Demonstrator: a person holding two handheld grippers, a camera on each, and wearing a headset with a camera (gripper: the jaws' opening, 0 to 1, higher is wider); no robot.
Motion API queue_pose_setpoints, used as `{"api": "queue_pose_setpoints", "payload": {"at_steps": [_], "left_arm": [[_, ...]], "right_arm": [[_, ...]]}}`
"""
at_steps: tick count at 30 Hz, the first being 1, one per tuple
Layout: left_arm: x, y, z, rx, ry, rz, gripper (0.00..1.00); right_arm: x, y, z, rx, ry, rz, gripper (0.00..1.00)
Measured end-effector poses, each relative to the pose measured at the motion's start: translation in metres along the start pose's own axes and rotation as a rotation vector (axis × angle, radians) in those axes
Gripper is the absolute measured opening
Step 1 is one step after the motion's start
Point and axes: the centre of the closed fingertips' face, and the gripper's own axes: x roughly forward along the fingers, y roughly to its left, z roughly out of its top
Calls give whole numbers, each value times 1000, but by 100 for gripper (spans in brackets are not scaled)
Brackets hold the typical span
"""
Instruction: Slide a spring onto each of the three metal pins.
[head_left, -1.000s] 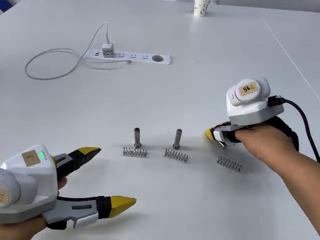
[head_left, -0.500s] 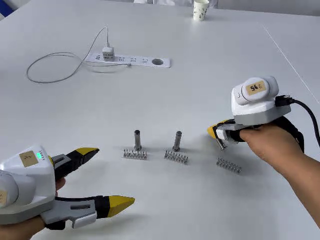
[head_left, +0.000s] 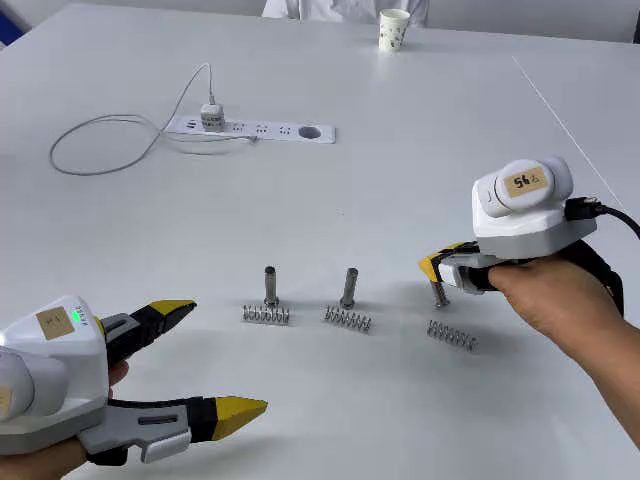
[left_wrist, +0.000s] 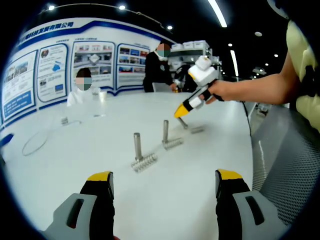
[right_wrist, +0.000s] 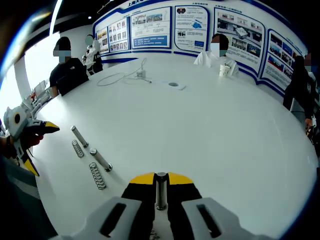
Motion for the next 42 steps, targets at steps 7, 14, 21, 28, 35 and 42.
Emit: {"api": "queue_pose_setpoints", "payload": {"at_steps": [7,14,21,28,35,42], "left_arm": [[-1,-1,1,0,-3,0,85],[-1,-2,2,2,-7,0,85],[-2,-2,3,4,-10,2,85],[-2,-2,3,5,-14,3,85],[-3,-3,4,8,-17,3,85],[-4,-2,5,11,-18,5,85]], "right_arm": [[-7,-1,-1,-4,-7,-8,8],[-10,-3,-3,-5,-11,-12,8],[-13,-3,-5,-4,-14,-16,8],[-15,-4,-6,-3,-14,-18,9],[-19,-1,-8,0,-15,-22,9],[-23,0,-10,2,-14,-25,9]]}}
